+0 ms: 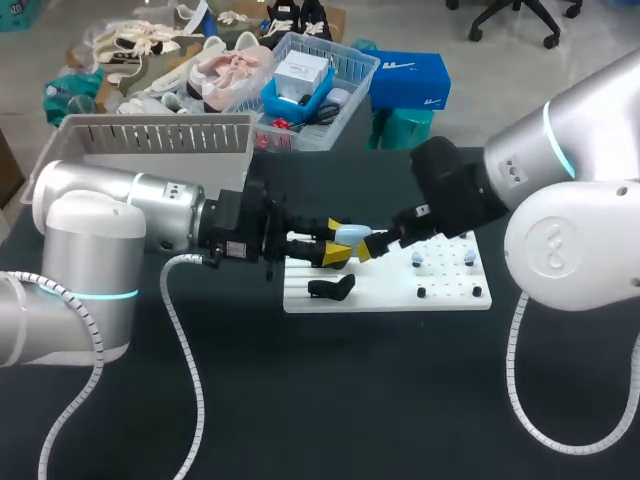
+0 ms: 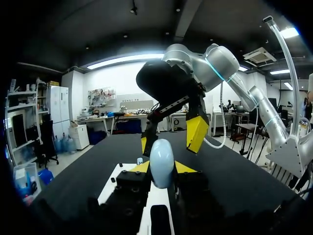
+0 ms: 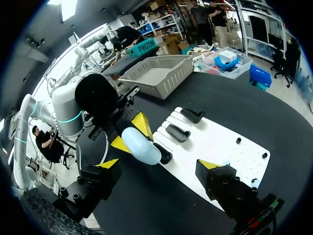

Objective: Pick up each earbud case from the left stands, insert the matching earbuds, close the lid, and place the case in the box.

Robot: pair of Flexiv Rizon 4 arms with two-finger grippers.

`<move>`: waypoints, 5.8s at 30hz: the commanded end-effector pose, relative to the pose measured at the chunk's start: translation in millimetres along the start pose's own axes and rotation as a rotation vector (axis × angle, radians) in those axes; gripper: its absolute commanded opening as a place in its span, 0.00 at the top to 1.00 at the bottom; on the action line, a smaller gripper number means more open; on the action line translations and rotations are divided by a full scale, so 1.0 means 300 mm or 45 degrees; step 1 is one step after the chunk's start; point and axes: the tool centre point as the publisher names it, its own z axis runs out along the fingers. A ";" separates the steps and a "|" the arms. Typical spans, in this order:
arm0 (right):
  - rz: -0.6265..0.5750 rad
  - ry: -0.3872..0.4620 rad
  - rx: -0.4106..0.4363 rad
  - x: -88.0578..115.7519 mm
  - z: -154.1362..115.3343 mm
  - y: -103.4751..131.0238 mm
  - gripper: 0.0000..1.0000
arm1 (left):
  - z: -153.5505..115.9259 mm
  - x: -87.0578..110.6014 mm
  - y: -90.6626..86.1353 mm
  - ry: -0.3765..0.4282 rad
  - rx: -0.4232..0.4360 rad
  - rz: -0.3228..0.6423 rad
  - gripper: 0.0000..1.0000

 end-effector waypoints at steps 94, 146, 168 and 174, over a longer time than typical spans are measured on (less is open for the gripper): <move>0.000 0.003 0.042 0.008 -0.034 0.014 0.00 | 0.002 0.000 -0.004 0.000 -0.008 0.002 1.00; 0.006 0.020 0.082 -0.044 0.006 -0.053 0.00 | 0.002 0.000 -0.004 0.000 -0.008 0.002 1.00; -0.080 -0.029 0.183 -0.112 -0.098 -0.085 0.00 | 0.002 0.000 -0.004 0.000 -0.008 0.002 1.00; -0.074 -0.016 0.337 -0.077 -0.179 -0.158 0.00 | 0.002 0.000 -0.004 0.000 -0.008 0.002 1.00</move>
